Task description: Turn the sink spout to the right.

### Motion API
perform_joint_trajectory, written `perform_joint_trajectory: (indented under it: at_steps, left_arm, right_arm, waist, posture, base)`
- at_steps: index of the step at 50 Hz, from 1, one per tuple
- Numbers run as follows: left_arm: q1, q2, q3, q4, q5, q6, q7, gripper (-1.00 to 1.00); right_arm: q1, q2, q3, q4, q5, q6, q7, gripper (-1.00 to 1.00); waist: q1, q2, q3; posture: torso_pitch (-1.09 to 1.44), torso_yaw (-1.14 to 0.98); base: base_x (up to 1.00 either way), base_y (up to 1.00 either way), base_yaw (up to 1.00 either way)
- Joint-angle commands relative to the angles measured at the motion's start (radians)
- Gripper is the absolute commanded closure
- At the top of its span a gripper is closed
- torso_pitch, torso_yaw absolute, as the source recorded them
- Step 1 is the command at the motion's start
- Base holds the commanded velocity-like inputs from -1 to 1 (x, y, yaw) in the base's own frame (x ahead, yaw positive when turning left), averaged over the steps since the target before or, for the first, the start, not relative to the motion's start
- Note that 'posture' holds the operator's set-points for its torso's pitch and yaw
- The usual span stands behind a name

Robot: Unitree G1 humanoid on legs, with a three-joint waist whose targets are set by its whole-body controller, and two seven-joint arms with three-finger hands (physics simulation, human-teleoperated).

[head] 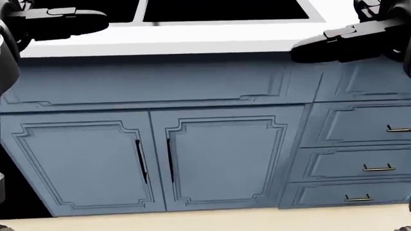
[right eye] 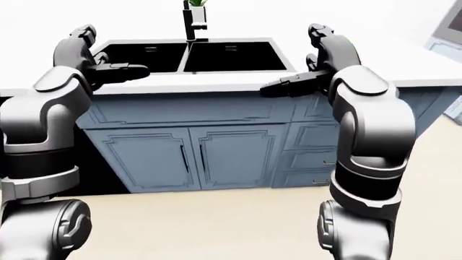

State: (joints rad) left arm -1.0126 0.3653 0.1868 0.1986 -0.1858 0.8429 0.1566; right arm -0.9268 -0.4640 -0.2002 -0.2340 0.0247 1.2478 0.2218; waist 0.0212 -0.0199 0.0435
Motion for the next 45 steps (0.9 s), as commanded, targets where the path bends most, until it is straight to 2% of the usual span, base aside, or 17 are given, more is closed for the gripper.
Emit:
perform_joint_trajectory:
  at_steps: [1,3,4,5,6,12,14,16,26,28,30,31,32,33,40,43,45]
  left_arm:
    - [-0.036,0.007,0.002,-0.032,-0.003,-0.022,-0.002,-1.00]
    - [-0.029,0.002,-0.003,-0.050,-0.003,-0.014,0.001,-1.00]
    - [-0.030,0.001,-0.003,-0.049,-0.003,-0.013,0.001,-1.00]
    - [-0.031,0.000,-0.003,-0.048,-0.002,-0.014,0.001,-1.00]
    - [-0.031,-0.001,-0.004,-0.048,-0.002,-0.013,0.001,-1.00]
    - [-0.039,0.007,0.001,-0.032,0.002,-0.018,-0.002,-1.00]
    - [-0.033,0.004,-0.002,-0.038,0.003,-0.019,-0.001,-1.00]
    - [-0.036,0.006,0.002,-0.039,0.001,-0.015,-0.001,-1.00]
    - [-0.042,0.013,0.008,-0.029,-0.004,-0.017,0.003,-1.00]
    - [-0.046,0.018,0.010,-0.026,-0.007,-0.015,0.003,-1.00]
    - [-0.049,0.024,0.011,-0.003,-0.006,-0.030,0.001,-1.00]
    - [-0.050,0.026,0.011,0.006,-0.005,-0.036,0.000,-1.00]
    - [-0.052,0.027,0.011,0.019,-0.004,-0.045,0.000,-1.00]
    - [-0.057,0.028,0.009,0.042,0.000,-0.062,0.001,-1.00]
    - [-0.086,0.045,0.013,0.102,0.005,-0.089,0.003,-1.00]
    - [-0.091,0.051,0.014,0.110,0.003,-0.091,0.003,-1.00]
    - [-0.095,0.055,0.015,0.118,0.002,-0.094,0.003,-1.00]
  right_arm:
    - [-0.032,-0.017,-0.015,-0.022,-0.010,-0.021,-0.005,-1.00]
    - [-0.037,-0.020,-0.014,-0.029,-0.011,-0.011,-0.002,-1.00]
    - [-0.038,-0.020,-0.013,-0.031,-0.012,-0.009,-0.001,-1.00]
    - [-0.039,-0.021,-0.012,-0.031,-0.013,-0.007,0.000,-1.00]
    - [-0.042,-0.023,-0.013,-0.032,-0.013,-0.003,0.002,-1.00]
    - [-0.049,-0.023,-0.010,-0.024,-0.018,-0.002,0.006,-1.00]
    - [-0.056,-0.023,-0.008,-0.020,-0.020,-0.002,0.007,-1.00]
    - [-0.058,-0.021,-0.004,-0.017,-0.023,-0.003,0.007,-1.00]
    - [-0.057,-0.022,-0.009,-0.019,-0.028,-0.002,0.016,-1.00]
    - [-0.057,-0.021,-0.009,-0.019,-0.029,-0.003,0.016,-1.00]
    - [-0.058,-0.020,-0.009,-0.023,-0.029,0.001,0.016,-1.00]
    - [-0.059,-0.021,-0.008,-0.022,-0.030,0.001,0.017,-1.00]
    - [-0.059,-0.022,-0.005,-0.023,-0.030,0.003,0.019,-1.00]
    - [-0.063,-0.023,-0.007,-0.022,-0.030,0.005,0.021,-1.00]
    - [-0.062,-0.025,-0.011,-0.033,-0.032,0.014,0.025,-1.00]
    - [-0.063,-0.024,-0.010,-0.033,-0.033,0.015,0.025,-1.00]
    - [-0.068,-0.026,-0.008,-0.026,-0.034,0.014,0.026,-1.00]
  waist:
    - [-0.003,-0.006,-0.023]
    - [-0.001,-0.073,-0.042]
    - [-0.010,-0.026,-0.030]
    - [-0.004,-0.051,-0.025]
    - [-0.011,-0.048,-0.027]
    - [-0.019,0.010,-0.016]
    - [-0.026,0.044,-0.018]
    - [-0.034,0.106,-0.036]
    - [-0.012,0.028,-0.026]
    - [-0.006,-0.006,-0.029]
    - [-0.002,-0.069,-0.046]
    - [-0.009,-0.024,-0.035]
    - [-0.005,-0.048,-0.032]
    - [-0.009,-0.047,-0.030]
    - [-0.022,0.022,-0.020]
    - [-0.033,0.094,-0.038]
    - [-0.025,0.082,-0.035]
  posture:
    - [0.00,0.00]
    - [0.00,0.00]
    - [0.00,0.00]
    - [0.00,0.00]
    - [0.00,0.00]
    - [0.00,0.00]
    - [0.00,0.00]
    - [0.00,0.00]
    - [0.00,0.00]
    - [0.00,0.00]
    - [0.00,0.00]
    - [0.00,0.00]
    - [0.00,0.00]
    - [0.00,0.00]
    - [0.00,0.00]
    - [0.00,0.00]
    - [0.00,0.00]
  base:
    - [0.23,0.00,0.00]
    - [0.23,0.00,0.00]
    - [0.23,0.00,0.00]
    - [0.22,0.00,0.00]
    - [0.23,0.00,0.00]
    - [0.22,0.00,0.00]
    - [0.22,0.00,0.00]
    - [0.22,0.00,0.00]
    - [0.22,0.00,0.00]
    - [0.22,0.00,0.00]
    - [0.22,0.00,0.00]
    - [0.22,0.00,0.00]
    - [0.23,0.00,0.00]
    - [0.22,0.00,0.00]
    - [0.22,0.00,0.00]
    - [0.22,0.00,0.00]
    - [0.22,0.00,0.00]
